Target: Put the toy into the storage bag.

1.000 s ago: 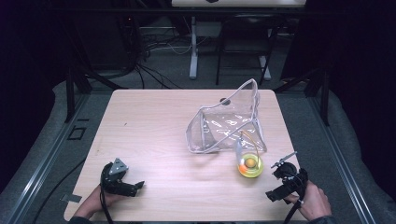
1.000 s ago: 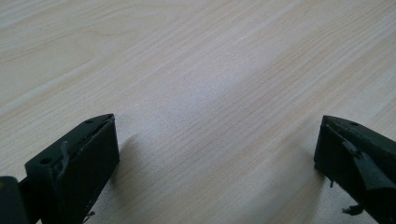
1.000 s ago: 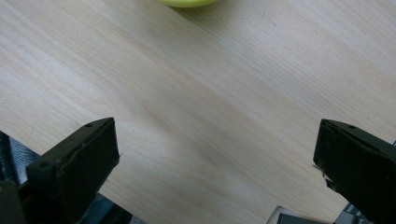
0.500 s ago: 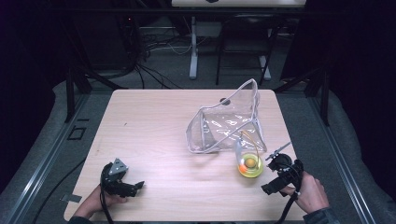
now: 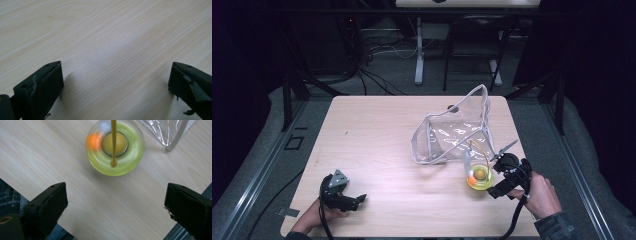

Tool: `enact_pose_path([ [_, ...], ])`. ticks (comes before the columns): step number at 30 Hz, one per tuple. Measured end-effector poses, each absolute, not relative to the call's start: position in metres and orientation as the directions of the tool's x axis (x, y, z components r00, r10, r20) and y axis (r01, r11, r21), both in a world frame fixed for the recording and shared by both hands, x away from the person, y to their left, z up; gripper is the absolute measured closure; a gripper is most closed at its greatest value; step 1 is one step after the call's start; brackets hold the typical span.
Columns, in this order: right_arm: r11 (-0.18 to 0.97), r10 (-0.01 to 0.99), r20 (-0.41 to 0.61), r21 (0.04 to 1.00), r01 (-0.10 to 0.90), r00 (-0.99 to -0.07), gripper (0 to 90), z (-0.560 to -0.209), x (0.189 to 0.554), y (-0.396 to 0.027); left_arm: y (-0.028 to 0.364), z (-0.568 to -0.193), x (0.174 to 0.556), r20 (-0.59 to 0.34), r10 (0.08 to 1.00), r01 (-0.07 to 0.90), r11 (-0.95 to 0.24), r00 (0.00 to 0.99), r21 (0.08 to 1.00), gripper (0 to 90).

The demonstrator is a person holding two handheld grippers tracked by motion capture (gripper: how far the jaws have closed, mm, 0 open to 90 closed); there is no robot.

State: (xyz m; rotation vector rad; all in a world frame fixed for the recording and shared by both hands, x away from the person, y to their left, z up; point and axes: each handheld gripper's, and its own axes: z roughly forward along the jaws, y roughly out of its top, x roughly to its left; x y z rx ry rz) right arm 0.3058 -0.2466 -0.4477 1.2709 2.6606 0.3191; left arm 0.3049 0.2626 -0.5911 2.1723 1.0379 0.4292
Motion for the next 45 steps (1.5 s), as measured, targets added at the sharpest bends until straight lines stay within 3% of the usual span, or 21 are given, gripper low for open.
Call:
enact_pose_path([
  [16, 0.677, 0.733, -0.106, 0.211, 0.705, -0.673, 16.2, -0.428, 0.326, -0.225, 0.263, -0.591, 0.305, 0.003, 0.779, 0.553, -0.449, 0.628, 0.702, 0.0],
  [21, 0.699, 0.712, -0.113, 0.207, 0.685, -0.693, 30.7, -0.421, 0.33, -0.22, 0.263, -0.591, 0.305, 0.003, 0.778, 0.553, -0.45, 0.628, 0.701, 0.0],
  [30, 0.73, 0.682, -0.143, 0.193, 0.656, -0.717, 44.2, -0.408, 0.335, -0.211, 0.263, -0.591, 0.305, 0.004, 0.778, 0.553, -0.45, 0.628, 0.701, 0.0],
  [37, 0.78, 0.626, -0.196, 0.127, 0.613, -0.755, 60.8, -0.402, 0.338, -0.203, 0.263, -0.591, 0.305, 0.004, 0.778, 0.553, -0.45, 0.629, 0.701, 0.0],
  [45, 0.791, 0.611, -0.196, 0.121, 0.599, -0.767, 69.2, -0.399, 0.343, -0.195, 0.263, -0.591, 0.305, 0.004, 0.778, 0.553, -0.45, 0.629, 0.701, 0.0],
])
